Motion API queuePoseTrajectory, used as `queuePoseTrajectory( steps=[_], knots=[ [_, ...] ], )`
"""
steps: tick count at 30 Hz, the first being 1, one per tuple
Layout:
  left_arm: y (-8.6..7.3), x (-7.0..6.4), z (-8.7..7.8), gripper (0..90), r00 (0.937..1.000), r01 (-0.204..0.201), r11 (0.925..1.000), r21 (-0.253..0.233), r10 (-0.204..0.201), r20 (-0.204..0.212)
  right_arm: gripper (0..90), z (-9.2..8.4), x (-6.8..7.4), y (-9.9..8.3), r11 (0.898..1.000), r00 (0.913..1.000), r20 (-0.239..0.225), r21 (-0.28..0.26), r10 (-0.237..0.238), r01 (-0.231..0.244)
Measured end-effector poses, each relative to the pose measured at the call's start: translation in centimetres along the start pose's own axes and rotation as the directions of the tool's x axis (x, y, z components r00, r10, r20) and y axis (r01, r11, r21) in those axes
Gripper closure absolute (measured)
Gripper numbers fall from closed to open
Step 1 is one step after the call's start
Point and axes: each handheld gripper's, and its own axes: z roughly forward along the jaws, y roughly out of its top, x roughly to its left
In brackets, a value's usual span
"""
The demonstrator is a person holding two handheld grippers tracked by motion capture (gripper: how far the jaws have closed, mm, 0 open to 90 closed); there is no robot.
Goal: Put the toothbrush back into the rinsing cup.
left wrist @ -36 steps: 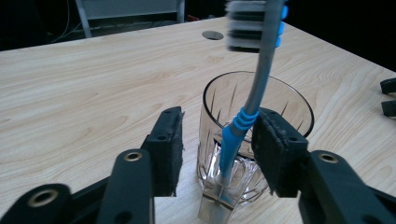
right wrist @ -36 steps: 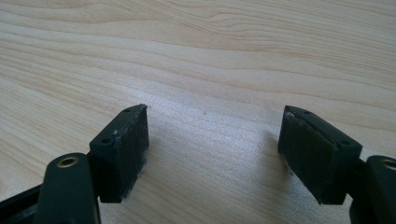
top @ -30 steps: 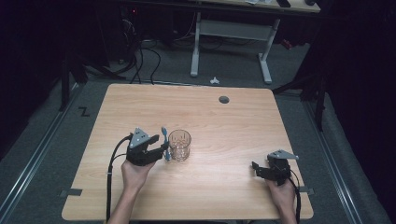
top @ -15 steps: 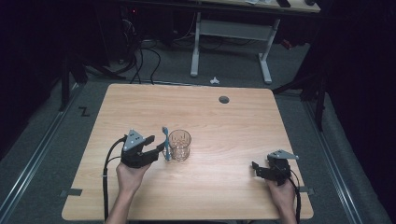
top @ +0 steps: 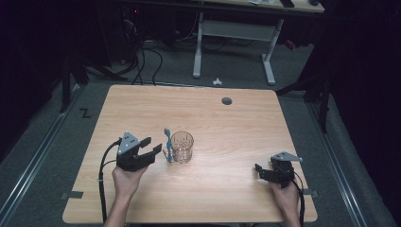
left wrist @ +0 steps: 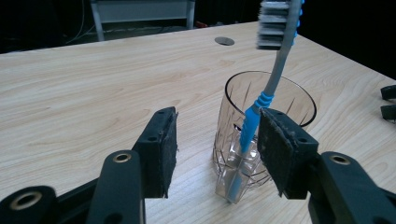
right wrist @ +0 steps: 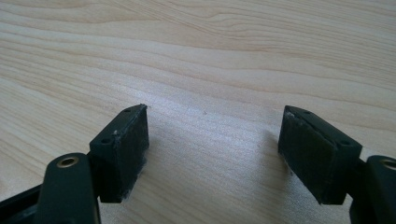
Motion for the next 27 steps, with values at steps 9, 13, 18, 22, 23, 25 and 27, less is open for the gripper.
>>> queuePoseTrajectory(
  steps=[9, 13, 18, 22, 23, 25, 27],
  knots=[
    [-0.2, 0.7, -0.6, 47.0, 0.9996, 0.017, 0.9999, -0.001, -0.017, -0.021, 24.7, 0.0, 0.0, 0.0, 1.000, 1.0000, 0.000, 0.000, 0.000, 0.000],
    [-0.3, 1.1, -0.9, 46.8, 0.9992, 0.026, 0.9996, -0.006, -0.026, -0.032, 24.7, 0.0, 0.0, 0.0, 1.000, 1.0000, 0.000, 0.000, 0.000, 0.000],
    [-0.5, 1.5, -1.3, 46.7, 0.9984, 0.032, 0.9995, -0.005, -0.032, -0.047, 24.7, 0.0, 0.0, 0.0, 1.000, 1.0000, 0.000, 0.000, 0.000, 0.000],
    [-0.7, 1.9, -1.6, 46.7, 0.9975, 0.041, 0.9991, -0.006, -0.041, -0.058, 24.7, 0.0, 0.0, 0.0, 1.000, 1.0000, 0.000, 0.000, 0.000, 0.000],
    [-0.8, 2.0, -1.6, 46.7, 0.9971, 0.043, 0.9991, -0.005, -0.043, -0.062, 24.7, 0.0, 0.0, 0.0, 1.000, 1.0000, 0.000, 0.000, 0.000, 0.000],
    [-1.0, 2.2, -1.7, 46.7, 0.9966, 0.047, 0.9989, -0.001, -0.047, -0.068, 24.7, 0.0, 0.0, 0.0, 1.000, 1.0000, 0.001, 0.000, 0.000, 0.000],
    [-1.2, 2.4, -1.8, 46.8, 0.9960, 0.052, 0.9987, 0.000, -0.052, -0.073, 24.7, 0.0, 0.0, 0.0, 1.000, 1.0000, 0.000, 0.000, 0.000, 0.000]
  ],
)
